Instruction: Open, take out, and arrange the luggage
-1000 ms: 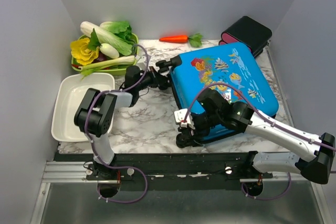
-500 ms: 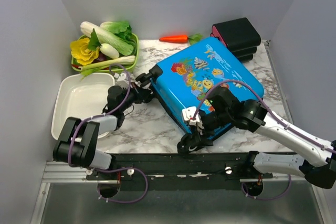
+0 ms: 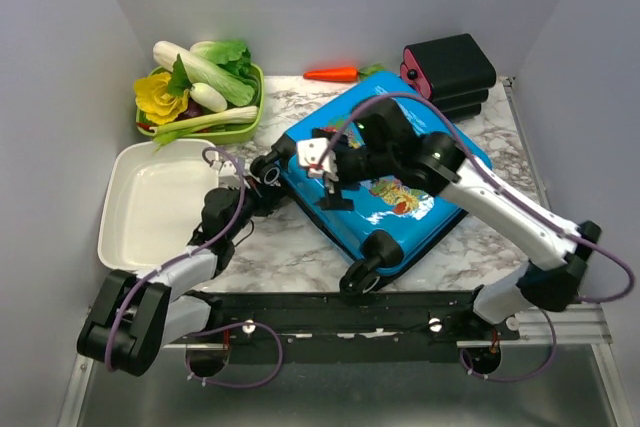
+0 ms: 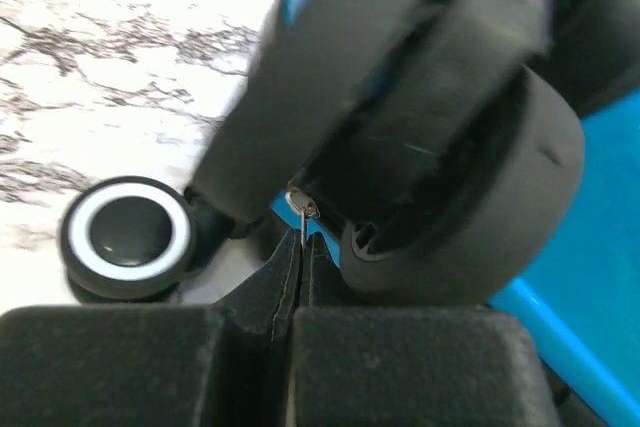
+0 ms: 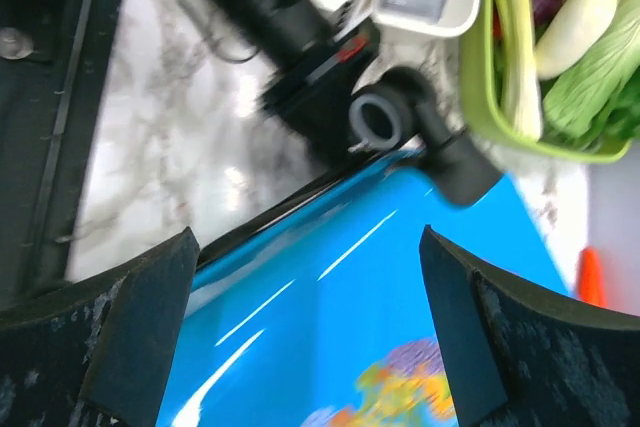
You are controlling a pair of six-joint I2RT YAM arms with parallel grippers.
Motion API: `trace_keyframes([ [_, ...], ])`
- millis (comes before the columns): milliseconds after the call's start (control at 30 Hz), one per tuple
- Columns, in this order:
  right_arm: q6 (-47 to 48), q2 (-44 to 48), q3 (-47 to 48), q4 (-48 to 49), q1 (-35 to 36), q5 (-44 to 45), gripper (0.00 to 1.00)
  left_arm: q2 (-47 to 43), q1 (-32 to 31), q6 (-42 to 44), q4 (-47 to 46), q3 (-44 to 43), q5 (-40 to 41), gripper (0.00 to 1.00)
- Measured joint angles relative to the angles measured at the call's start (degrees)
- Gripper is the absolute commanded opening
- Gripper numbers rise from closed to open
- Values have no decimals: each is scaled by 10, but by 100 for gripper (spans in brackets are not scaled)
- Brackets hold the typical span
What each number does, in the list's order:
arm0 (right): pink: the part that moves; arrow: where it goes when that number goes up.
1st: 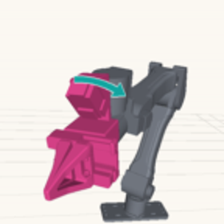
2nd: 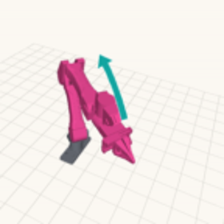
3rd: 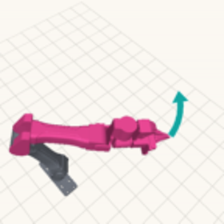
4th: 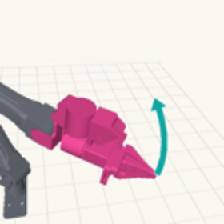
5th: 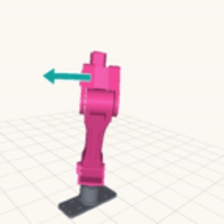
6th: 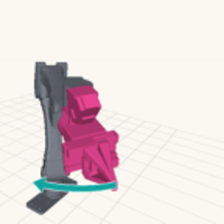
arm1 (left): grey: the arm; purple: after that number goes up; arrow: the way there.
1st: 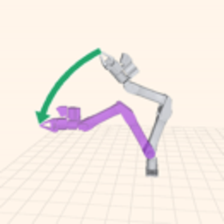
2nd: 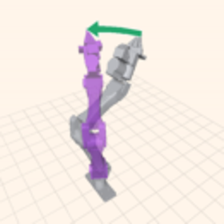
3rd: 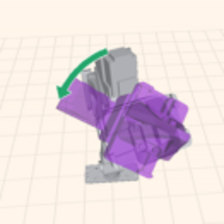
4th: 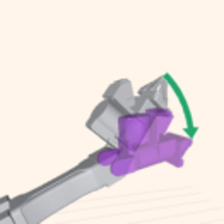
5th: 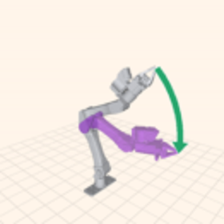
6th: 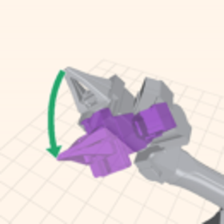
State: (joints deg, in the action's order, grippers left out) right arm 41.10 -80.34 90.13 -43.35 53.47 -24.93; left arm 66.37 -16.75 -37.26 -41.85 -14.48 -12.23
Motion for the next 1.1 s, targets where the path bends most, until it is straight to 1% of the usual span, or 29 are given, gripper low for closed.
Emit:
trace_keyframes([
  [133,78,-150,156,-44,3,5,100,-29,-45,8,9,14,28,0],
  [300,162,-327,348,-143,15,36,100,-38,-60,8,-14,43,37,0],
  [333,170,-346,363,-151,18,47,100,-38,-61,8,-17,43,37,0],
  [400,186,-376,371,-159,28,84,100,-38,-62,8,-25,48,40,0],
  [500,196,-395,371,-157,40,119,100,-34,-63,-5,-41,58,42,0],
  [733,199,-407,387,-76,47,175,100,-7,-63,-12,-62,56,41,0],
  [933,207,-461,440,-69,47,175,100,2,-63,-27,-71,56,41,0],
  [1100,215,-495,459,-71,47,165,100,2,-62,-38,-74,61,41,0],
])
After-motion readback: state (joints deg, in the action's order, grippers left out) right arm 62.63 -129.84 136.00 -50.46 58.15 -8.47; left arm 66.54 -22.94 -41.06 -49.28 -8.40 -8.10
